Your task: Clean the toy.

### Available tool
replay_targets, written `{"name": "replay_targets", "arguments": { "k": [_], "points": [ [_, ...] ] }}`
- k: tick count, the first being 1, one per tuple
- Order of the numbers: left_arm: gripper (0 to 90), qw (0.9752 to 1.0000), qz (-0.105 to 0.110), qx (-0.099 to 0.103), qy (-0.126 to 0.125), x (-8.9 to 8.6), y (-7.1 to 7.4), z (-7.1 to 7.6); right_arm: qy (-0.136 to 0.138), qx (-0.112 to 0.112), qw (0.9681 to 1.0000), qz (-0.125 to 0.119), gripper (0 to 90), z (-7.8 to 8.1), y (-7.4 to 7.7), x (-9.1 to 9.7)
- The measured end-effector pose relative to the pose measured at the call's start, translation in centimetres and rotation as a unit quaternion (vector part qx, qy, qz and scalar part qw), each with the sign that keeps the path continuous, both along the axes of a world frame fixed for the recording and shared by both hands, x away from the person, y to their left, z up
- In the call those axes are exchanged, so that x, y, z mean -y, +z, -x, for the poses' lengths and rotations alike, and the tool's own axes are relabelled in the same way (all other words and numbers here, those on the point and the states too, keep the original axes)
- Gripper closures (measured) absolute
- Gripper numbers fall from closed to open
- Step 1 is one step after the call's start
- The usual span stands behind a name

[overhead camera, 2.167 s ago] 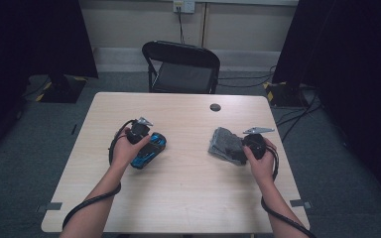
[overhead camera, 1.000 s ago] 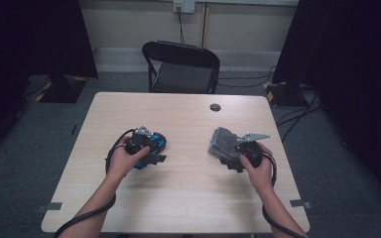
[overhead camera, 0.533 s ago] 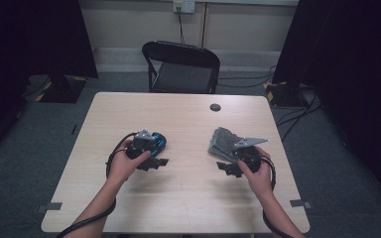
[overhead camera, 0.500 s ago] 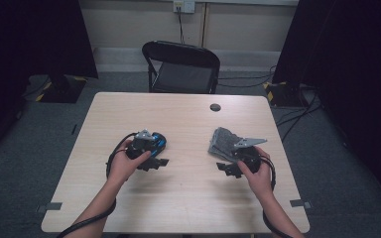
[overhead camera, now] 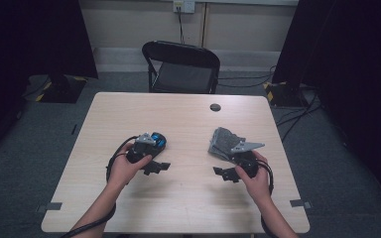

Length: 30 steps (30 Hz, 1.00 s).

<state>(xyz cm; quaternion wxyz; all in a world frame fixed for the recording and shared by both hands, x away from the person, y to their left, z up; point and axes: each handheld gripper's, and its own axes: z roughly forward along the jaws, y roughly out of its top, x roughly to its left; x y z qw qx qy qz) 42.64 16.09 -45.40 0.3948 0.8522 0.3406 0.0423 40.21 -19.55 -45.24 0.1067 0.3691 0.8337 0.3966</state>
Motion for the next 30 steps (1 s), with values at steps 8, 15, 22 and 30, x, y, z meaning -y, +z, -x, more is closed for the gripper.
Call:
{"name": "replay_targets", "arguments": {
  "k": [8,15,22,30],
  "points": [
    [16.1,1.0,0.001,-0.005,-0.004,-0.2,-0.3,0.8,0.005,-0.002,1.0,-0.002,16.2,0.8,-0.1,-0.2],
    [16.1,1.0,0.004,-0.004,-0.004,-0.4,-0.2,1.7,0.012,-0.001,0.9999,-0.005,16.2,1.6,0.0,-0.7],
    [16.1,0.9999,0.006,-0.006,-0.007,-0.6,-0.4,2.6,0.019,0.0,0.9998,-0.006,16.2,2.3,0.0,-0.9],
    [16.1,0.9999,0.006,-0.006,-0.009,-0.8,-0.6,3.6,0.02,-0.001,0.9998,-0.002,16.4,3.0,-0.1,-0.5]
  ]
}}
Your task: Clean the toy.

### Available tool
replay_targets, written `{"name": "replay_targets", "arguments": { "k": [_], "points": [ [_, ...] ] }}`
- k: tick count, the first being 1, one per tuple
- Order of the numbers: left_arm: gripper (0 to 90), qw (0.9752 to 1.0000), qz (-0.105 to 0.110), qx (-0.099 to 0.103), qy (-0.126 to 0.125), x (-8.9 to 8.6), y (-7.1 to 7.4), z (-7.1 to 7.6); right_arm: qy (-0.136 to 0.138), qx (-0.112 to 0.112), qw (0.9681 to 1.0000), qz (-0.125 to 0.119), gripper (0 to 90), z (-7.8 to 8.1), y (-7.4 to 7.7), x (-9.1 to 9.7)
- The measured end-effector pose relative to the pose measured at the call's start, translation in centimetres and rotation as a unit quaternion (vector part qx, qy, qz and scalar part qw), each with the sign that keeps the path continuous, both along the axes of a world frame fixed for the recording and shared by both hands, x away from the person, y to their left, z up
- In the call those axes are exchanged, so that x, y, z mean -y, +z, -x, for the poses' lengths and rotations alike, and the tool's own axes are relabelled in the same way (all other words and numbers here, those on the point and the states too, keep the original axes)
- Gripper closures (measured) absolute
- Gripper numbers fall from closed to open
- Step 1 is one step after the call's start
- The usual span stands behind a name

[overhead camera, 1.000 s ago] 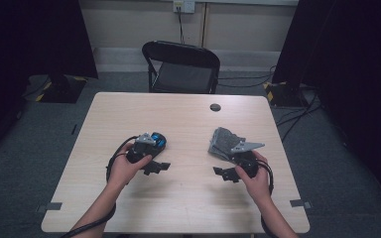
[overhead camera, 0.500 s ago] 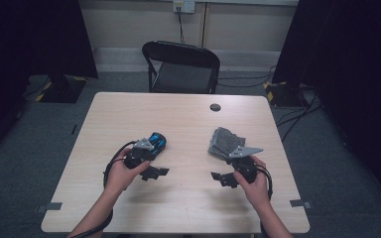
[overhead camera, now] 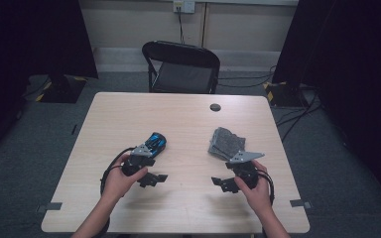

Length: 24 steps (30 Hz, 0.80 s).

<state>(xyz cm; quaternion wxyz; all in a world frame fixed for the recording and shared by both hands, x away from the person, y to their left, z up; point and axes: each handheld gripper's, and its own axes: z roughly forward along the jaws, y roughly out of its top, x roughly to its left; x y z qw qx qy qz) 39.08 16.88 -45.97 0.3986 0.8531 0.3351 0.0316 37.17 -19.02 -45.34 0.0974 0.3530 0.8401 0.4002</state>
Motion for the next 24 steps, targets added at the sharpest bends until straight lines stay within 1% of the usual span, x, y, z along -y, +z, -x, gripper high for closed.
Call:
{"name": "replay_targets", "arguments": {
  "k": [7,11,14,17,19,24],
  "points": [
    [16.1,1.0,0.001,0.002,0.0,-0.4,-0.2,0.9,0.0,-0.001,1.0,-0.001,16.4,0.8,0.0,0.6],
    [16.1,1.0,-0.002,0.001,0.0,-0.7,-0.4,1.4,0.001,-0.001,1.0,0.001,16.5,1.3,-0.2,0.8],
    [16.1,1.0,-0.008,0.005,0.001,-1.0,-0.5,1.8,-0.001,0.0,1.0,0.001,16.4,1.6,-0.2,1.1],
    [16.1,1.0,-0.002,0.003,0.004,-1.3,-0.5,2.1,0.003,0.001,1.0,0.001,16.4,1.9,-0.3,1.4],
    [16.1,1.0,-0.004,0.003,0.005,-1.5,-0.4,2.3,0.002,-0.001,1.0,0.001,16.4,2.1,-0.4,1.5],
    [16.1,1.0,-0.002,0.005,0.006,-1.9,-0.3,2.8,0.003,-0.001,1.0,0.005,16.4,2.3,-0.6,1.7]
  ]
}}
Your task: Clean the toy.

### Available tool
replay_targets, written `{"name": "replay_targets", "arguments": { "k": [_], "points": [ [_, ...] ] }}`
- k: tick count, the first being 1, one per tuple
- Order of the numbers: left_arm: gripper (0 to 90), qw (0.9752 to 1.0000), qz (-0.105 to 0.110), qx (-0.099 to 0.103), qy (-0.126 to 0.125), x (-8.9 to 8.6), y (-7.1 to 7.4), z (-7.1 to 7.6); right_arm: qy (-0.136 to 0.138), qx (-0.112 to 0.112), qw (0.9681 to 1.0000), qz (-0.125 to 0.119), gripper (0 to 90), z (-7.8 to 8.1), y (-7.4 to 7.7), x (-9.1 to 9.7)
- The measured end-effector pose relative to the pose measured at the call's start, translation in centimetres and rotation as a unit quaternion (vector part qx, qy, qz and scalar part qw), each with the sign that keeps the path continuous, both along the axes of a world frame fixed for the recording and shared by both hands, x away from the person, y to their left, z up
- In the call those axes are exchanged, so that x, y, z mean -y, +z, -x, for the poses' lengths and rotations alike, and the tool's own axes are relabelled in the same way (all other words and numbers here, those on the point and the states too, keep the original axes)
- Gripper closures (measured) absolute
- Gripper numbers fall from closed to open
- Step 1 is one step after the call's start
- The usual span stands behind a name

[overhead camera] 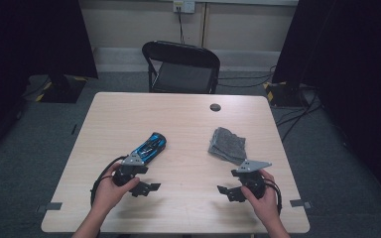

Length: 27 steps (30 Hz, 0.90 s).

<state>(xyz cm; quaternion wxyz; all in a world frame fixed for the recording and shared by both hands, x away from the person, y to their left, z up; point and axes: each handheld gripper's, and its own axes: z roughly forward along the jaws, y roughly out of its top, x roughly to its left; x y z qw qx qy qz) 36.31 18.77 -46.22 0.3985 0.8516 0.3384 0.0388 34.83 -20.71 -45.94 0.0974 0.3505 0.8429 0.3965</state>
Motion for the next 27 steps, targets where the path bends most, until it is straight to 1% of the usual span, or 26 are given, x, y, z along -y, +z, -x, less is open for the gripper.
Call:
{"name": "replay_targets", "arguments": {
  "k": [6,11,16,21,22,25,26,27],
  "points": [
    [16.1,1.0,0.005,0.002,0.006,-0.6,0.1,0.4,0.001,0.001,1.0,-0.002,16.4,0.3,0.0,0.3],
    [16.1,1.0,0.001,-0.003,0.007,-1.3,-0.1,0.7,0.005,-0.002,1.0,0.002,16.4,0.6,-0.3,0.4],
    [16.1,1.0,0.004,0.0,0.006,-1.7,0.0,1.1,0.006,-0.002,1.0,0.004,16.4,0.8,-0.4,0.6],
    [16.2,0.9999,0.009,0.004,0.007,-2.4,0.1,1.3,0.011,-0.001,0.9999,0.002,16.4,0.9,-0.3,1.3],
    [16.3,1.0,0.005,0.006,0.005,-2.6,0.1,1.4,0.011,-0.002,0.9999,0.002,16.4,0.9,-0.3,1.5],
    [16.5,0.9999,0.005,0.009,0.005,-3.1,0.0,1.6,0.009,0.0,1.0,0.004,16.4,1.1,-0.2,2.1],
    [16.5,0.9999,0.01,0.006,0.009,-3.3,0.0,1.6,0.006,-0.002,1.0,0.002,16.4,1.2,-0.2,2.3],
    [16.5,0.9999,0.01,0.005,0.01,-3.5,0.0,1.7,0.005,-0.002,1.0,0.002,16.5,1.2,-0.3,2.5]
  ]
}}
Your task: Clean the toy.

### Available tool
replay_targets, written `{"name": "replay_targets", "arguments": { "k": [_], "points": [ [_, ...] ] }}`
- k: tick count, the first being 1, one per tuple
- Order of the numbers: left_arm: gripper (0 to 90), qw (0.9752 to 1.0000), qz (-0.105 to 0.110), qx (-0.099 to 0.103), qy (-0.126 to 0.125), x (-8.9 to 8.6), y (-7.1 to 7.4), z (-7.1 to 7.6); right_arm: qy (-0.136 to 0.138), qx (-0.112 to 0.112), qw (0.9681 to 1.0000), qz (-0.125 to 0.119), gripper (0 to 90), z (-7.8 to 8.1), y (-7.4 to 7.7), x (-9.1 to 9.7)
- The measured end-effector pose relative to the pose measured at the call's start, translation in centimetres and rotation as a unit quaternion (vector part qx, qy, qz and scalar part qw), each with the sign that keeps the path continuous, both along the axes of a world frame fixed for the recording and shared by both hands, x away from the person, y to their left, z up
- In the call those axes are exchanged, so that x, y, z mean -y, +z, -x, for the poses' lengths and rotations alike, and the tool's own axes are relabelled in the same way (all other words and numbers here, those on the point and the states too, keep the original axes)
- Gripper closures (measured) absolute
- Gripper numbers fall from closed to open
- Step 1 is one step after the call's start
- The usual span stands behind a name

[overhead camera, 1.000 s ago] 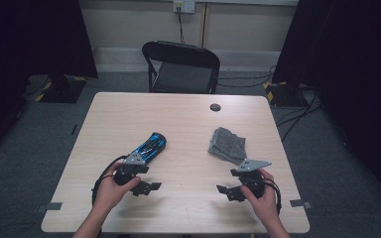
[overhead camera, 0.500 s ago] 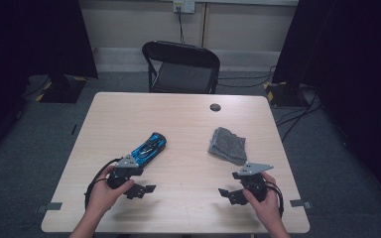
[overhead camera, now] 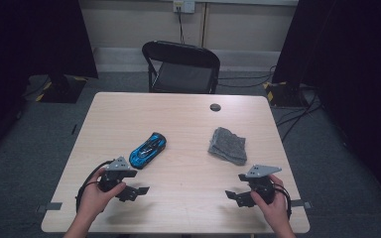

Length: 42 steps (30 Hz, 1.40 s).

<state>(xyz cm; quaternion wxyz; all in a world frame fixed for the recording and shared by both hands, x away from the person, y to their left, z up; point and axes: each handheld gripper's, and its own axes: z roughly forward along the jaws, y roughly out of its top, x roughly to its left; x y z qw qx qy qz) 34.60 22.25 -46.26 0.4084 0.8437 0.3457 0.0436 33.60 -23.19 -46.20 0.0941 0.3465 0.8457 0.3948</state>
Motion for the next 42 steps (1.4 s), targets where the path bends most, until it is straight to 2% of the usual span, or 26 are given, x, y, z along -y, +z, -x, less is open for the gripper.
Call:
{"name": "replay_targets", "arguments": {
  "k": [4,7,10,18,26,34,42],
  "points": [
    [16.5,1.0,0.001,0.002,0.006,-0.5,0.1,0.2,-0.005,-0.001,1.0,0.001,16.8,0.1,0.0,0.5],
    [16.5,0.9999,-0.01,0.008,0.009,-0.9,0.1,0.3,-0.007,0.0,1.0,0.004,16.9,0.3,0.1,0.7],
    [16.6,0.9999,0.002,0.003,0.012,-1.2,0.0,0.4,-0.006,0.0,0.9999,0.01,16.9,0.5,0.1,1.0],
    [16.6,0.9999,-0.004,0.004,0.015,-1.9,0.1,0.5,-0.014,-0.007,0.9998,0.008,16.9,0.5,-0.2,2.2],
    [16.6,0.9998,0.004,0.007,0.018,-2.6,0.3,0.7,-0.023,-0.007,0.9997,0.008,17.4,0.7,-0.2,3.0],
    [16.7,0.9999,-0.007,0.004,0.015,-3.3,0.0,0.8,-0.029,-0.01,0.9995,-0.004,17.5,1.0,-0.2,4.1],
    [16.7,0.9997,-0.02,0.0,0.017,-4.2,-0.4,1.1,-0.028,-0.011,0.9996,0.0,17.6,1.2,-0.4,4.6]
  ]
}}
